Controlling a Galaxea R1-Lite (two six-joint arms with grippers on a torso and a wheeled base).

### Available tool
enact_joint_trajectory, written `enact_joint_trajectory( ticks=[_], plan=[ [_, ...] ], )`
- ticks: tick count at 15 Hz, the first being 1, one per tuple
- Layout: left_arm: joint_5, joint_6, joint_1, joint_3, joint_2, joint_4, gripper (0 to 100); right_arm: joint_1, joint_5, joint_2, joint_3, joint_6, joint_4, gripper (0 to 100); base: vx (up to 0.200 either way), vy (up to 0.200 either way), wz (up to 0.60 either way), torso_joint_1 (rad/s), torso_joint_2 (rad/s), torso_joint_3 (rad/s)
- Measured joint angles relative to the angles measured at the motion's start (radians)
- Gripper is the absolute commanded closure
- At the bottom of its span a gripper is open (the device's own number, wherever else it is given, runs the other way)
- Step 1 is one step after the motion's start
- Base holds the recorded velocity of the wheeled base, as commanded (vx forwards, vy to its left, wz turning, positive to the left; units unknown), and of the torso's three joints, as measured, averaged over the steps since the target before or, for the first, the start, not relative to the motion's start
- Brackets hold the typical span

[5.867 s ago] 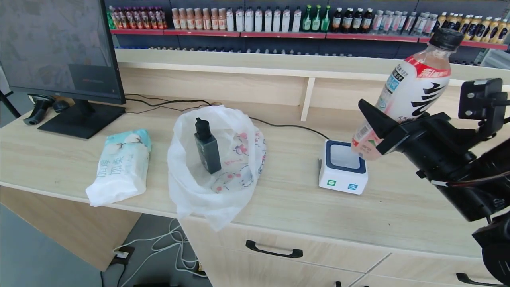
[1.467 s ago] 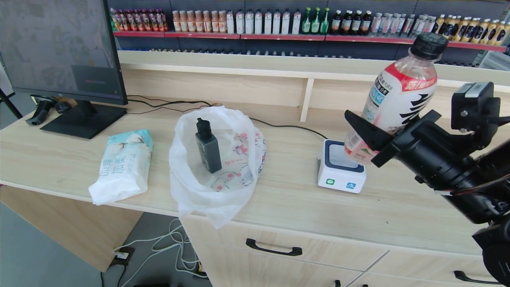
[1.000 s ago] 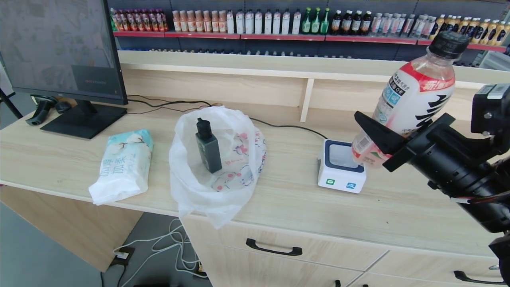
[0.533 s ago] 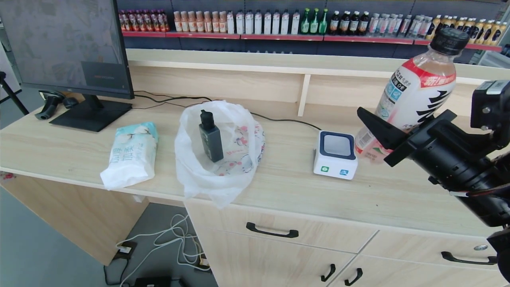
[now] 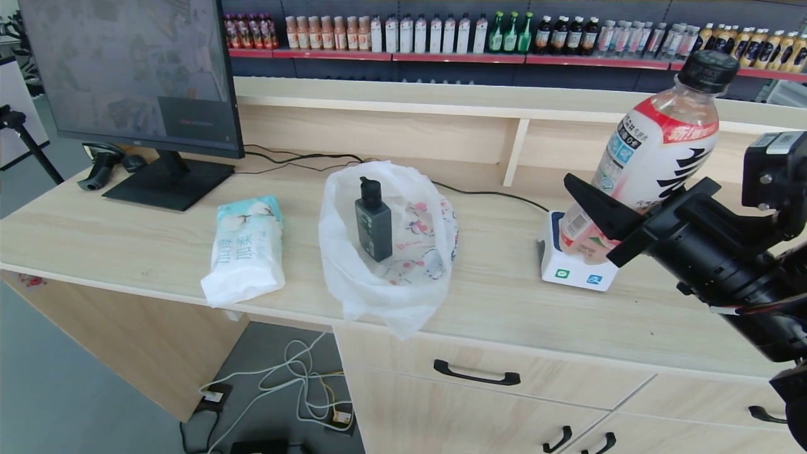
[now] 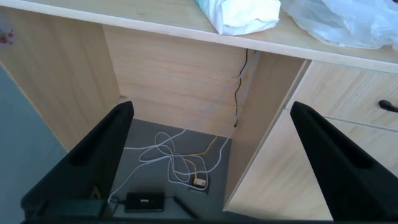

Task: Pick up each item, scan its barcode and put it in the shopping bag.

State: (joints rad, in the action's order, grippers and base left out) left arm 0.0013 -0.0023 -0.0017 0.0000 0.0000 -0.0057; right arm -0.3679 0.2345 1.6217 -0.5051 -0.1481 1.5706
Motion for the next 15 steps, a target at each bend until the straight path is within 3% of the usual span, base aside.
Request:
enact_joint_trajectory(
  ticks=[8, 13, 15],
  plan=[
    [0.0, 0.0, 0.001, 0.0, 0.0, 0.0, 0, 0.001, 0.0, 0.016, -0.003, 0.0, -0.001, 100, 0.0, 0.2, 0.0, 0.004, 0.0, 0.002],
    [0.0, 0.0, 0.001, 0.0, 0.0, 0.001, 0, -0.001, 0.001, 0.022, 0.011, -0.001, -0.001, 100, 0.0, 0.0, 0.0, 0.0, 0.0, 0.0],
    [0.0, 0.0, 0.0, 0.0, 0.0, 0.0, 0, 0.001, -0.002, 0.017, 0.03, -0.001, -0.001, 100, 0.2, 0.0, 0.0, 0.002, 0.0, 0.007]
  ],
)
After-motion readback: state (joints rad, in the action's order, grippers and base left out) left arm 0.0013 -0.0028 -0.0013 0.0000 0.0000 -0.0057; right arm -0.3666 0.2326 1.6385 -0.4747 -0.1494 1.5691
